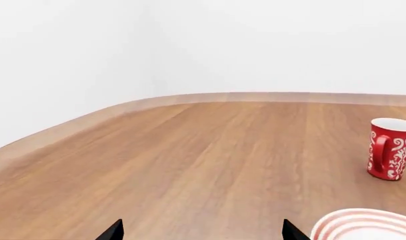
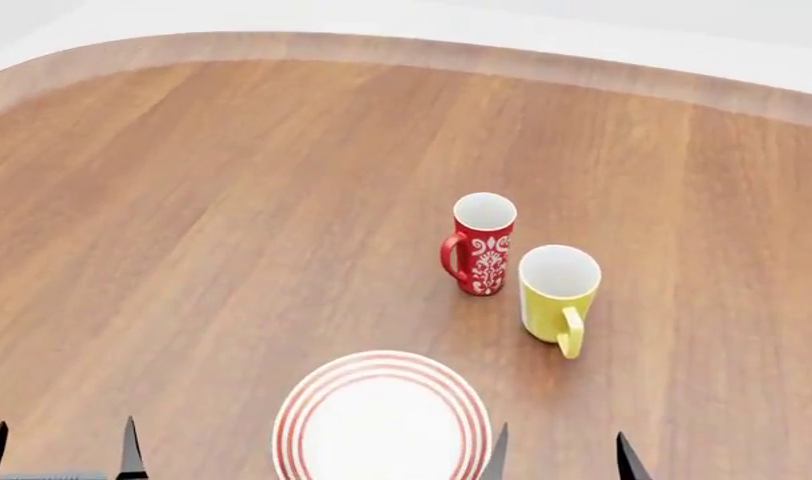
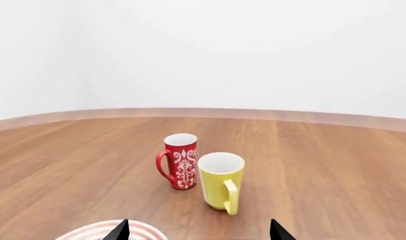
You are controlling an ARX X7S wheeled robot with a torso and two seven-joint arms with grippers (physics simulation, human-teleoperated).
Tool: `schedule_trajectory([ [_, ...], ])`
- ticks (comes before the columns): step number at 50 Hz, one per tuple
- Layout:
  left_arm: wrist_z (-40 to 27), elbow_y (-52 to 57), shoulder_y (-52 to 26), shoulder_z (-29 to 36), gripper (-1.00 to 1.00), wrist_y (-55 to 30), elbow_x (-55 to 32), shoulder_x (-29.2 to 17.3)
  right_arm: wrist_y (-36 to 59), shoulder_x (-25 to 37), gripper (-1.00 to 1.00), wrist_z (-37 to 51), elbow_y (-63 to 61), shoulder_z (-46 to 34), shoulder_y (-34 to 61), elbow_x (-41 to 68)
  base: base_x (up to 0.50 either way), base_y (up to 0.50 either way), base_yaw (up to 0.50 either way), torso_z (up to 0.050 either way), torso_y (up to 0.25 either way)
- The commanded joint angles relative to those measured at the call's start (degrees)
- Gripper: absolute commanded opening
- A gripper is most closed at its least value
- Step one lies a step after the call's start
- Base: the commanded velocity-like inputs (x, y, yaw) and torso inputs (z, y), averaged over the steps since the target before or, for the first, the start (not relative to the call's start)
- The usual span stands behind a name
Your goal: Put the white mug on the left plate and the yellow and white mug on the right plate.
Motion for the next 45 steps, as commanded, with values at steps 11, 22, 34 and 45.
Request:
schedule_trajectory([
  [11, 2.37, 2.03, 0.59, -1.40, 1.00, 0.17, -1.82, 0.12, 4.54, 3.09, 1.00, -1.04, -6.60, 1.36, -3.37, -1.03, 0.00, 0.00, 0.00, 0.000, 0.000],
  [22, 1.66, 2.73, 1.04, -1.14, 1.00, 0.33, -1.96, 0.01, 9.31, 9.62, 1.00, -3.06, -16.89, 0.09, -9.79, -1.95, 0.00, 0.00, 0.00, 0.000, 0.000],
  [34, 1.31, 2.63, 0.69, -1.27, 1.00, 0.20, -2.56, -0.45, 8.88, 15.30, 1.00, -5.33, -22.65, -2.98, -15.72, -6.19, 0.00, 0.00, 0.00, 0.000, 0.000],
  [45, 0.97, 2.23, 0.49, -0.93, 1.00, 0.49, -2.73, -0.53, 5.76, 17.72, 1.00, -5.73, -23.95, -2.62, -19.29, -6.96, 0.00, 0.00, 0.00, 0.000, 0.000],
])
